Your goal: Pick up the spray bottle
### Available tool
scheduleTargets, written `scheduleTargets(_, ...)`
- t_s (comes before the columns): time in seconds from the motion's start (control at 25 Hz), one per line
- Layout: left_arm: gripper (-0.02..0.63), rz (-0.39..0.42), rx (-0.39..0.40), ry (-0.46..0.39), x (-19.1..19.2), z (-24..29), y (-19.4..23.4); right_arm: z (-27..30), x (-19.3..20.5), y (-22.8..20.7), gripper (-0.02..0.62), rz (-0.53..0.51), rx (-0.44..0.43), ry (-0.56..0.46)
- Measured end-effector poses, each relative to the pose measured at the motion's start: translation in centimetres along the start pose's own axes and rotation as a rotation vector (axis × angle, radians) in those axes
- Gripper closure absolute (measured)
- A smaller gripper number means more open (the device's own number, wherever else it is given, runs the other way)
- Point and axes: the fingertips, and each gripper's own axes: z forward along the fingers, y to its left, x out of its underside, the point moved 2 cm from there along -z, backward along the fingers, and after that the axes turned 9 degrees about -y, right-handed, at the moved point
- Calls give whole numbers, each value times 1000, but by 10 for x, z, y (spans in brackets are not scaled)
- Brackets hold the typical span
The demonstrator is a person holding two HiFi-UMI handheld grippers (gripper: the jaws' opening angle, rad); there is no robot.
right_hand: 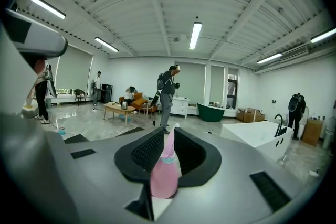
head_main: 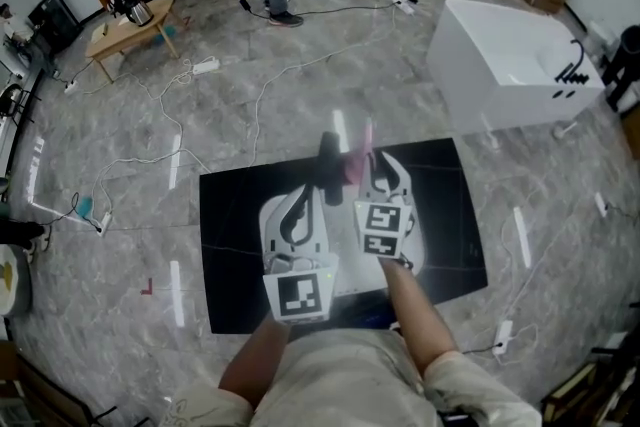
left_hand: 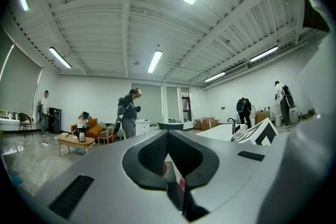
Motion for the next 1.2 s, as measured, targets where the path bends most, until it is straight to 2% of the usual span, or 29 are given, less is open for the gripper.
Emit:
scheduleTargets(0.12, 604, 3, -18, 6, 2, 1, 7, 8, 7, 3, 516, 5, -21, 20)
scheduleTargets(0.36, 604, 12, -35, 7, 2, 5, 12, 20, 17, -1, 512, 22, -9, 47)
scheduleTargets(0.6, 604, -4, -44, 18, 6, 6, 13, 33, 31, 2, 479, 51, -28, 90)
scheduleTargets(0.88, 604, -8, -53, 37, 14, 7, 17, 45, 48, 4, 479, 20, -13, 127)
scheduleTargets(1.2, 604, -9, -67, 63, 22, 6, 21, 50, 50, 0, 479, 22, -2, 122)
